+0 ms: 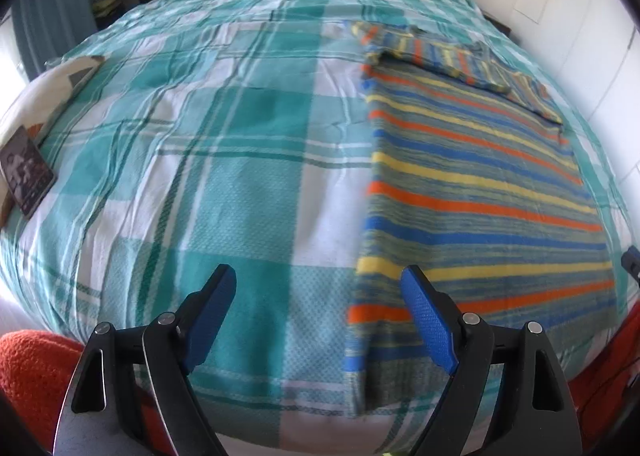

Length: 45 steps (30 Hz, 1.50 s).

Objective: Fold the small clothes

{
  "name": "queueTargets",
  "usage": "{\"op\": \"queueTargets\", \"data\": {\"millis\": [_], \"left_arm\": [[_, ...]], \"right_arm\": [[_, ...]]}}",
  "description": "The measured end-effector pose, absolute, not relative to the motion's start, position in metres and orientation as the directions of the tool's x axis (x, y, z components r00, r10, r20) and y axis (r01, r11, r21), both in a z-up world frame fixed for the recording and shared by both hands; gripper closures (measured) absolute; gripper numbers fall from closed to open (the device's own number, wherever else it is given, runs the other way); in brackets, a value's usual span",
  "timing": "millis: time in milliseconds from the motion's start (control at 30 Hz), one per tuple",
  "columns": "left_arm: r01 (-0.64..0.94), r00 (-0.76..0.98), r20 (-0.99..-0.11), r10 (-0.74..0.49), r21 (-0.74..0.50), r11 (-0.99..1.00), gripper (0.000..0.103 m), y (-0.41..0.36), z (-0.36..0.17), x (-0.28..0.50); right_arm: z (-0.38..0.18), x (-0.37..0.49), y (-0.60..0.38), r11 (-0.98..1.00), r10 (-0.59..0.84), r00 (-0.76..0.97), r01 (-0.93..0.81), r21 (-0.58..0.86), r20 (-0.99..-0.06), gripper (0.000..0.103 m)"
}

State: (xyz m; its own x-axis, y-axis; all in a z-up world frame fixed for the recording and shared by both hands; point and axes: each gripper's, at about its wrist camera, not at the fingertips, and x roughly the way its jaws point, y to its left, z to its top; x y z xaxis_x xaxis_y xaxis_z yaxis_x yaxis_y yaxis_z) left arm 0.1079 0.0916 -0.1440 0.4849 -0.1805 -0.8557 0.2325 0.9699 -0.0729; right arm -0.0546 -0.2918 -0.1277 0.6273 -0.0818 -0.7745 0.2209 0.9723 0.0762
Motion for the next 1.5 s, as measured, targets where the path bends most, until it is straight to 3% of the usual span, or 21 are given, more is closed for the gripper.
{"op": "queueTargets", "data": {"millis": [267,433,567,667,733,800,1500], "left_arm": [[0.238,0.507,-0.843,-0.179,-0.063,0.969,0.016,0.100,-0.136,0.145],[0.211,0.626,-0.768,-0.136,-0.001,0.978,0.007,0.110,-0.121,0.213],[0.168,0.635,-0.768,-0.082,0.033,0.985,0.003,0.114,-0.146,0.276],[0.219,0.556,-0.831,-0.012,0.133,0.967,0.000,0.111,-0.198,0.297],[0.206,0.624,-0.776,-0.095,0.046,0.977,0.000,0.126,-0.199,0.286],[0.203,0.612,-0.783,-0.112,0.018,0.979,0.000,0.131,-0.197,0.286],[0.205,0.606,-0.789,-0.101,0.032,0.978,0.000,0.129,-0.198,0.286]], "right_arm": [[-0.131,-0.053,-0.289,0.975,-0.093,0.630,0.214,0.058,-0.771,0.037],[-0.132,-0.053,-0.292,0.972,-0.108,0.627,0.230,0.052,-0.771,0.037],[-0.133,-0.052,-0.293,0.968,-0.120,0.621,0.247,0.048,-0.775,0.037],[-0.136,-0.050,-0.294,0.966,-0.130,0.607,0.257,0.039,-0.784,0.037],[-0.137,-0.049,-0.293,0.966,-0.136,0.599,0.258,0.030,-0.789,0.037],[-0.137,-0.047,-0.292,0.966,-0.142,0.595,0.257,0.020,-0.791,0.037],[-0.151,-0.029,-0.275,0.974,-0.171,0.552,0.222,-0.054,-0.816,0.037]]}}
